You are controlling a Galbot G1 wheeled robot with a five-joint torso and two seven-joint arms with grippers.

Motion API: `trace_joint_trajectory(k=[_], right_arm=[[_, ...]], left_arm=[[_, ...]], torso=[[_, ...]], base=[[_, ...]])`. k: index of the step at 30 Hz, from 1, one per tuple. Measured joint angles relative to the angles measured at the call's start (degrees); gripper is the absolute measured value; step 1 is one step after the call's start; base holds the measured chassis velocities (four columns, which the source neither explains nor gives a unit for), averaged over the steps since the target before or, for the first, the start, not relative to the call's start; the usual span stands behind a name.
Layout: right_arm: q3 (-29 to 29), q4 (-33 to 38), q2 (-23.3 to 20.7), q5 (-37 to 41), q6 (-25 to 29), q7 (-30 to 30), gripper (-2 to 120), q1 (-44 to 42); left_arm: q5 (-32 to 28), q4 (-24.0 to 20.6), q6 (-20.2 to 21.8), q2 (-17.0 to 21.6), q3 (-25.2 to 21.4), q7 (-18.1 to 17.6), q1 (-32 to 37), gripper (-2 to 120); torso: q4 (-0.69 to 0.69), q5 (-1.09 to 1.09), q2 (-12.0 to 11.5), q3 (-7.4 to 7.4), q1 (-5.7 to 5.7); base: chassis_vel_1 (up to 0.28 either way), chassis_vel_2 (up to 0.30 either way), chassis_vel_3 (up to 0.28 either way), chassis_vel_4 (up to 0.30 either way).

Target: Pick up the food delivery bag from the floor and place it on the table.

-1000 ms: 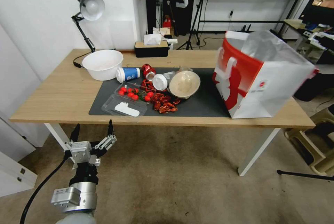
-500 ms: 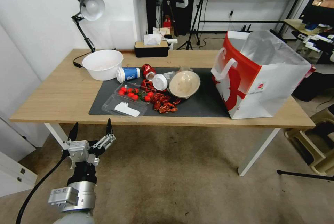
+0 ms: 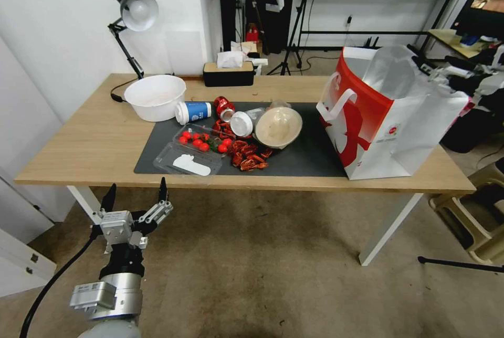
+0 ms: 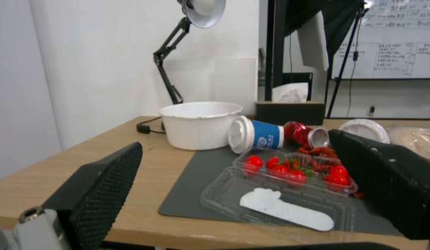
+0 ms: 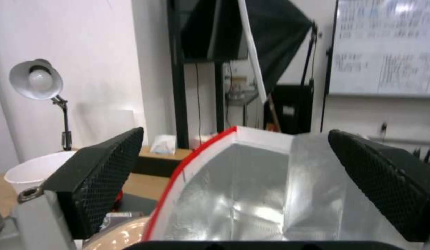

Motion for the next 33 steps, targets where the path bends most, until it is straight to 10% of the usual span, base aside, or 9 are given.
trace_joint_trajectory(k=[17,33], right_arm=[[3.52,12.73,18.82,-26.32,20.8,3.84,100,-25.83],[-1.28,11.38,33.05,-35.78,23.74,5.78,100,-31.4]], left_arm=[[-2.11,-0.22,1.44,0.63,-0.37,1.66,-0.3,100],[-3.89,1.76,1.02,0.88,-0.09,2.33,-1.23,100]], torso=[[-0.02,0.01,0.0,-0.01,-0.01],[-0.01,0.0,0.0,0.0,0.0]], base=[[0.0,0.0,0.0,0.0],[0.0,0.0,0.0,0.0]])
